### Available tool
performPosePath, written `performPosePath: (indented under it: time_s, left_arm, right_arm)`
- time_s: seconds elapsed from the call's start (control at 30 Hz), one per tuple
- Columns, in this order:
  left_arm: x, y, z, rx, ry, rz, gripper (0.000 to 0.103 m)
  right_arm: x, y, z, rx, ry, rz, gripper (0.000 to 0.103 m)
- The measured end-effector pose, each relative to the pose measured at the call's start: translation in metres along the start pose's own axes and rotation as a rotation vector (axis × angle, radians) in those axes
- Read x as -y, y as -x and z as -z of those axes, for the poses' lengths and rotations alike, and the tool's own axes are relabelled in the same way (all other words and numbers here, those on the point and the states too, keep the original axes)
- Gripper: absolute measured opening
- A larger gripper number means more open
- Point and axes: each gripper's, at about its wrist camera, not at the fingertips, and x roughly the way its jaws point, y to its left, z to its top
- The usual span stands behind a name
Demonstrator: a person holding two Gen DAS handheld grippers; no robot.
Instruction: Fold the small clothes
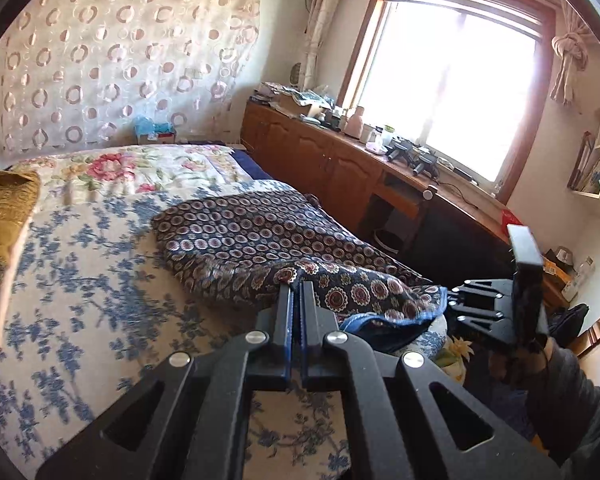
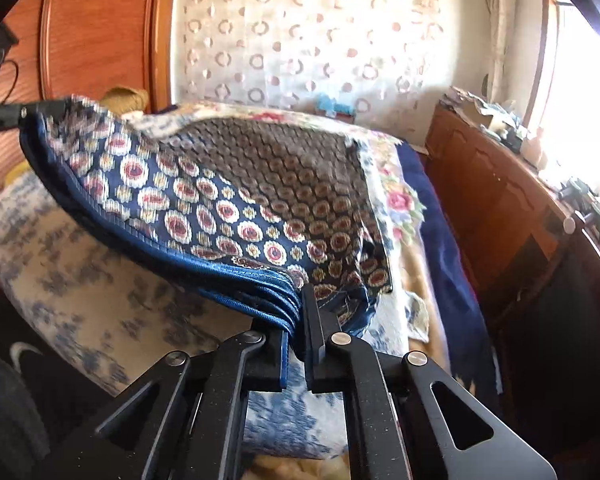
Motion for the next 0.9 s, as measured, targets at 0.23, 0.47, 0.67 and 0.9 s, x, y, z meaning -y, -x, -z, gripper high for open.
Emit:
performPosePath:
  time_s: [0.23, 0.47, 0.67, 0.9]
  left_arm:
    - [-0.025, 0.030, 0.007, 0.028, 0.045, -0.026, 0.000]
    - [-0.046, 0.030, 0.010, 0.018, 0.062, -0.061, 0.000]
    - [-0.059, 0.009, 0.003, -0.001, 0.064, -0.083, 0.000]
    - [-0.077, -0.023, -0.025, -0.013, 0.067, -0.132, 0.000]
  right_arm:
    - [-0.022, 0.032, -0.029, 0.071, 0.030, -0.080, 0.001]
    - [-0.033, 0.036, -0.050, 0.098, 0.051, -0.126, 0.001]
    - [-0.029, 0.016, -0.070, 0.120, 0.069, -0.105, 0.001]
    - [-0.013, -0.017, -0.098, 0.147, 0.078, -0.077, 0.001]
